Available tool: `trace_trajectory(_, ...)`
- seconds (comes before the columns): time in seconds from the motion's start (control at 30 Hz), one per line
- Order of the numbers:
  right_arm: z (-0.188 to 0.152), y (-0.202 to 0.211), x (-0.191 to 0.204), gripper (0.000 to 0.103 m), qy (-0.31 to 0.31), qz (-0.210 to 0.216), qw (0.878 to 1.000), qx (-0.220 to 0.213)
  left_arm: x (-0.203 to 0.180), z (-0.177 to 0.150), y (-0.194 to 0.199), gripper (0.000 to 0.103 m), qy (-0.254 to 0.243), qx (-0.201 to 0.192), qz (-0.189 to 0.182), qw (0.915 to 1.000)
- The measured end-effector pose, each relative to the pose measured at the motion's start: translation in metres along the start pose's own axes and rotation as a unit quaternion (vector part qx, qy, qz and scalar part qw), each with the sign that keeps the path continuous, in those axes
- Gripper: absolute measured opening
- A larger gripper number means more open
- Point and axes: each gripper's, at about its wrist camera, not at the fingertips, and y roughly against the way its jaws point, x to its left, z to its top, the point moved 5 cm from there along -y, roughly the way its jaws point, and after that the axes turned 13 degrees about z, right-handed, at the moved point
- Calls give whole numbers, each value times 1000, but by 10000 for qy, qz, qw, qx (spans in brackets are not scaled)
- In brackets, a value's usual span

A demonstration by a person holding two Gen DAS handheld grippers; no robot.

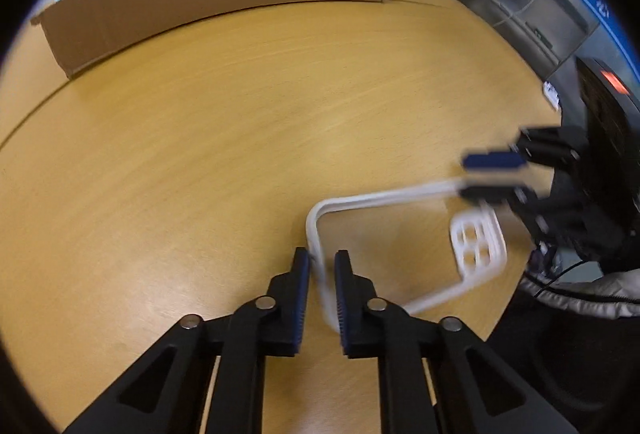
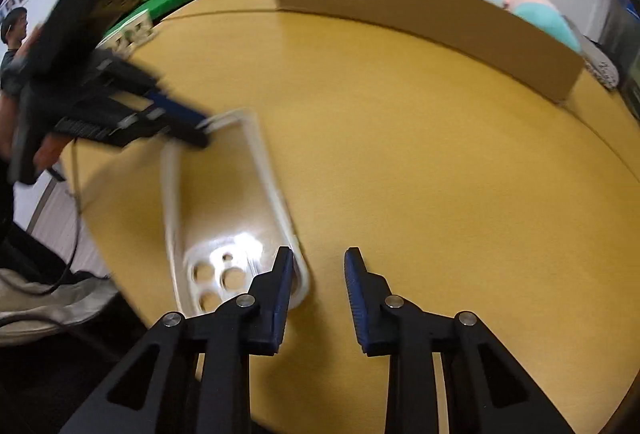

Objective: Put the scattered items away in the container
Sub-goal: 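Move both grippers to the white phone case on the table, then close both grippers on the rim of the white phone case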

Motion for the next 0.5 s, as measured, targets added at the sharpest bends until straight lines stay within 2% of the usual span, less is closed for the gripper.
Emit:
trace_trajectory(0.1,12,7,-18,29,20,-378,9992,-130,-7,-4,-1,11,185,-47,66,9998)
trace_trajectory(0.23,17,30,-24,33,-160,-418,9981,-424,-10,-8,-2,10,488,-84,49,9988)
trace_trajectory(0.33,4,37,-24,34,-489,-395,9975,-312,-12,-11,-4,9,673,-100,71,9977)
trace_trajectory(0.5,-20,24,-13,34,-834,-537,9950,143,-14,-17,-3,9,907,-133,129,9957)
